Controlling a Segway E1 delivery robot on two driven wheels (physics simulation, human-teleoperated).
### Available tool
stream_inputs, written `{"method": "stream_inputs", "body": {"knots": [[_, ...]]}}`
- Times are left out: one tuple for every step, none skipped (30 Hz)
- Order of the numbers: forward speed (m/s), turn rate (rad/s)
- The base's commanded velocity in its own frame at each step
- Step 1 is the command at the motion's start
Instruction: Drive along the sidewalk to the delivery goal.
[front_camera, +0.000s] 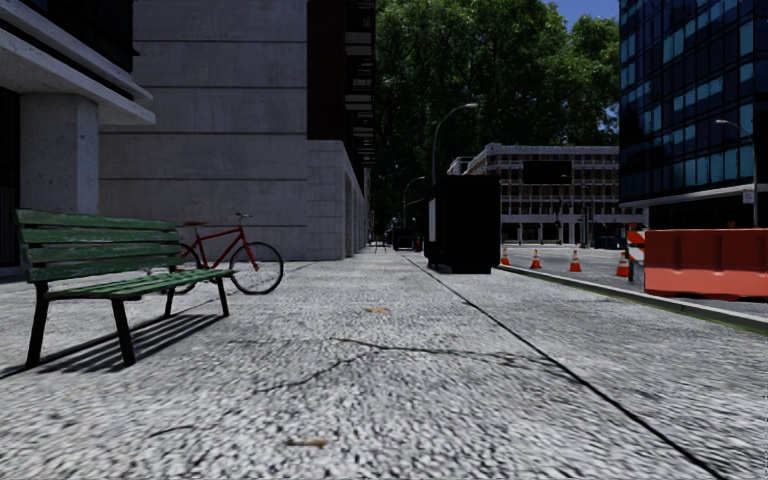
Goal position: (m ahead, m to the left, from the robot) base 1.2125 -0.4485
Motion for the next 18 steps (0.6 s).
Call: {"method": "stream_inputs", "body": {"knots": [[2.0, 0.0], [2.0, 0.0], [2.0, 0.0], [2.0, 0.0], [1.99, 0.0], [1.82, 0.0], [1.7, 0.0], [1.7, 0.0], [1.62, 0.0], [1.58, 0.0], [1.47, 0.0], [1.36, 0.0], [1.36, 0.0], [1.23, 0.0], [1.05, 0.0], [0.84, 0.0], [0.53, 0.0], [0.53, 0.0]]}}
